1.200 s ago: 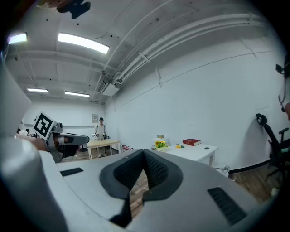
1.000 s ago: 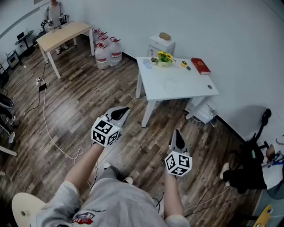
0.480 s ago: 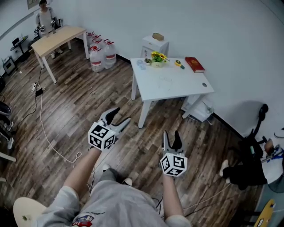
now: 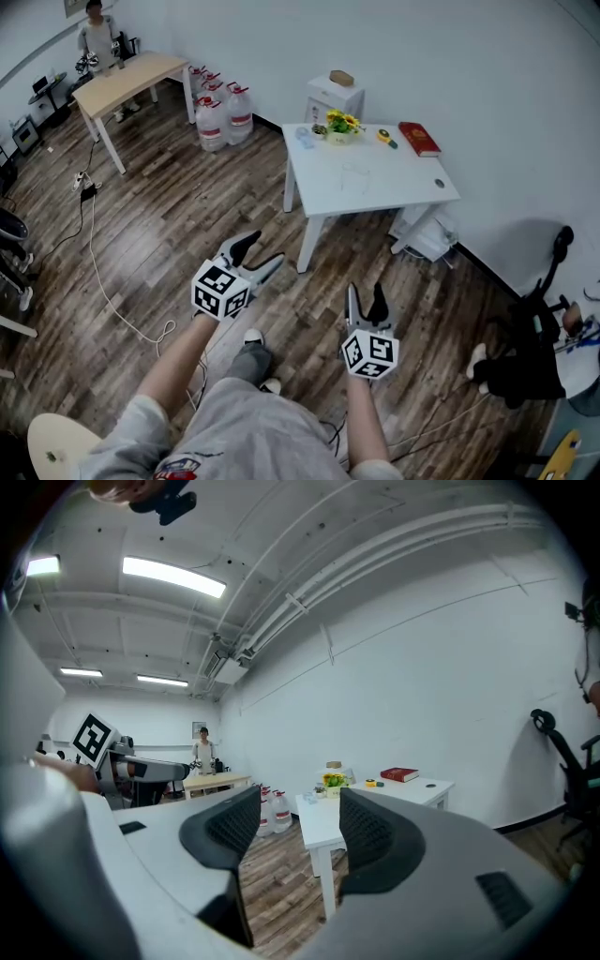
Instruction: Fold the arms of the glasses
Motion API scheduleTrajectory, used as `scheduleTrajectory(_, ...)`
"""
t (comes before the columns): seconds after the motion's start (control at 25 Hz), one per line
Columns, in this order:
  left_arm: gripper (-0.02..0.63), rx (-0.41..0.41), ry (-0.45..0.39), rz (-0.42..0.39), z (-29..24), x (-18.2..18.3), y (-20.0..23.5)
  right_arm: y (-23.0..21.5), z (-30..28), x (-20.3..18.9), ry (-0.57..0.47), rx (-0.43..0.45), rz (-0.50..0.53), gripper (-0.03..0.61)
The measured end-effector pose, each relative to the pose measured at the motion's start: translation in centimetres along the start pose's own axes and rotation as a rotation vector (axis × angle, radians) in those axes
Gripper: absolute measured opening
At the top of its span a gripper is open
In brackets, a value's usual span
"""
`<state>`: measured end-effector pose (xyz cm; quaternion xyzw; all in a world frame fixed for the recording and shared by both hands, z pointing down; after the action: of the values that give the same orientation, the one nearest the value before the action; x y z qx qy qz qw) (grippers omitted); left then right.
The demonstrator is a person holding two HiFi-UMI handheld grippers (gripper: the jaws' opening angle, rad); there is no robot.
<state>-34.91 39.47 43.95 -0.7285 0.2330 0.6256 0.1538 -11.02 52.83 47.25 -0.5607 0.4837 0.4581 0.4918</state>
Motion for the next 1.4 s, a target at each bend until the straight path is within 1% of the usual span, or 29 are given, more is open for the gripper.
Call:
scheduleTrajectory(0.24, 0.279, 0.002, 0.004, 0.01, -3.0, 0.0, 2.8, 0.0, -3.8, 0.0, 0.01, 0.025, 0.008, 0.249)
scheduleTrajectory(0.52, 0.279, 0.001, 0.004, 0.026, -10.0, 0.3, 7.6, -2.7, -11.4, 0.5, 0.03, 0.024, 0.019, 0.247)
scheduleTrajectory(0.68, 0.278, -0.037, 0.019, 0.029, -14.6, 0.9, 10.7, -3.8, -16.5, 1.2, 0.044, 0.004, 0.021, 0.244)
scheduleTrajectory(0.76, 0.278, -0.052, 0.032, 0.017, -16.8, 1.3, 12.6, -4.0, -19.5, 2.0, 0.044, 0.008, 0.026, 0.242)
scheduleTrajectory(0.88, 0.278, -0.079, 0.056, -0.015, -21.0, 2.0, 14.7, -5.7, -23.8, 3.5, 0.028, -0.006, 0.025, 0.242)
scheduleTrajectory(1.08, 0.276, -0.12, 0.063, -0.026, -27.1, 3.6, 18.8, -7.8, -30.0, 4.9, 0.013, -0.034, 0.02, 0.242)
scheduleTrajectory(1.24, 0.276, -0.169, 0.085, -0.054, -31.4, 4.6, 20.9, -9.7, -33.4, 4.9, 0.002, -0.06, 0.004, 0.244)
scheduleTrajectory(1.4, 0.276, -0.202, 0.106, -0.051, -35.0, 4.5, 22.2, -11.4, -36.0, 4.3, 0.02, -0.079, -0.007, 0.242)
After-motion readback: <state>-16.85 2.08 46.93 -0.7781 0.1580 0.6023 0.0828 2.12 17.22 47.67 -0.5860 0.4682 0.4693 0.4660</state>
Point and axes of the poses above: the fingertips, and each gripper's own axes: z backward along the fingers, y to its left, x out of its top, the point moved 5 cm from there along z, backward along the fingers, and after that the axes turned 2 degrees about y, right-handed, at the moved point
